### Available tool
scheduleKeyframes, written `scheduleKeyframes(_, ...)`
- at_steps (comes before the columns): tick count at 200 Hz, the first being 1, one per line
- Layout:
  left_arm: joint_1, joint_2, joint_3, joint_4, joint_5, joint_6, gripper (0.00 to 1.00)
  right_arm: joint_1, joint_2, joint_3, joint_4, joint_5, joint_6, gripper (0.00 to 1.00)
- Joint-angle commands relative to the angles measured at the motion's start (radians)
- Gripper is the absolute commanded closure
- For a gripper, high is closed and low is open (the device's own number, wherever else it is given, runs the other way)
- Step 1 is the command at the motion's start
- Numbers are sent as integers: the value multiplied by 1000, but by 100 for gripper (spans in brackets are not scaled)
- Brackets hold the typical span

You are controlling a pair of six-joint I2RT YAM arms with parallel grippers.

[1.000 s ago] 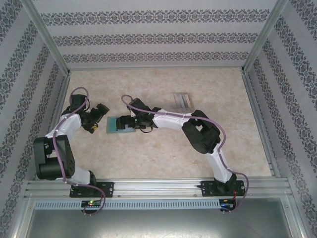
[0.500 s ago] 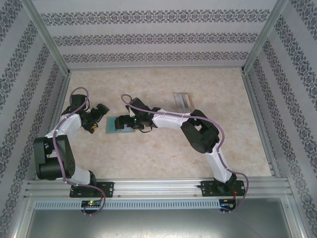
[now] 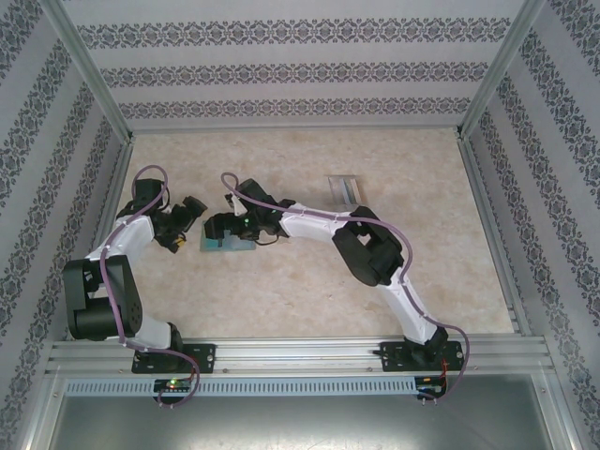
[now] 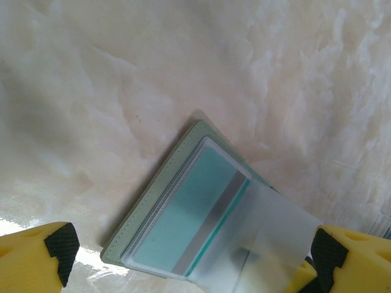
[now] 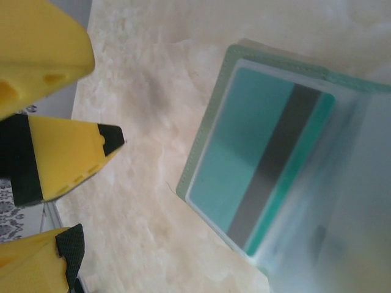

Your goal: Put the credit cards into the card holder

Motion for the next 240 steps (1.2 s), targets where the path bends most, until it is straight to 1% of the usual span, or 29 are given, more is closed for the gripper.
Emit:
scheduleKeyframes(1,15,-43,-7,-4,-15,-1,0,-7,45,73,24,-63,22,2)
scheduleKeyframes(14,15,-57,8,-35,-47,10,1,-6,56,98,28,-74,26,2)
scheduleKeyframes(46,15,-91,58,-144,-182,27,0,2,69,131,54,-106,32,2)
scheduleKeyframes(77,20,-86,116,-273,-350,-19,1,8,69,139,52,-122,28,2)
scheduleKeyframes(102,37,-45,175,-381,-459,-52,1,9,82,152,44,-130,25,2)
scheduleKeyframes(109,37,-39,180,-388,-474,-60,1,9,90,156,47,-132,28,2)
scheduleKeyframes(123,37,-34,168,-375,-467,-66,1,9,104,157,67,-150,42,2)
scheduleKeyframes(135,37,-36,149,-345,-432,-57,1,9,99,138,106,-167,53,2)
scheduleKeyframes(146,37,-45,132,-314,-398,-43,1,8,72,107,140,-175,55,2)
scheduleKeyframes(162,37,-66,113,-274,-359,-19,1,2,6,60,138,-161,32,2)
scheduleKeyframes(185,35,-137,65,-189,-306,18,1,-27,-122,-44,105,-102,-36,2)
scheduleKeyframes(207,33,-210,7,-94,-255,40,0,-88,-243,-155,62,-46,-84,2)
scheduleKeyframes(222,20,-232,-15,-40,-210,62,0,-140,-321,-229,9,22,-128,2)
scheduleKeyframes(240,-14,-212,-19,11,-148,103,1,-210,-409,-312,-65,131,-193,2)
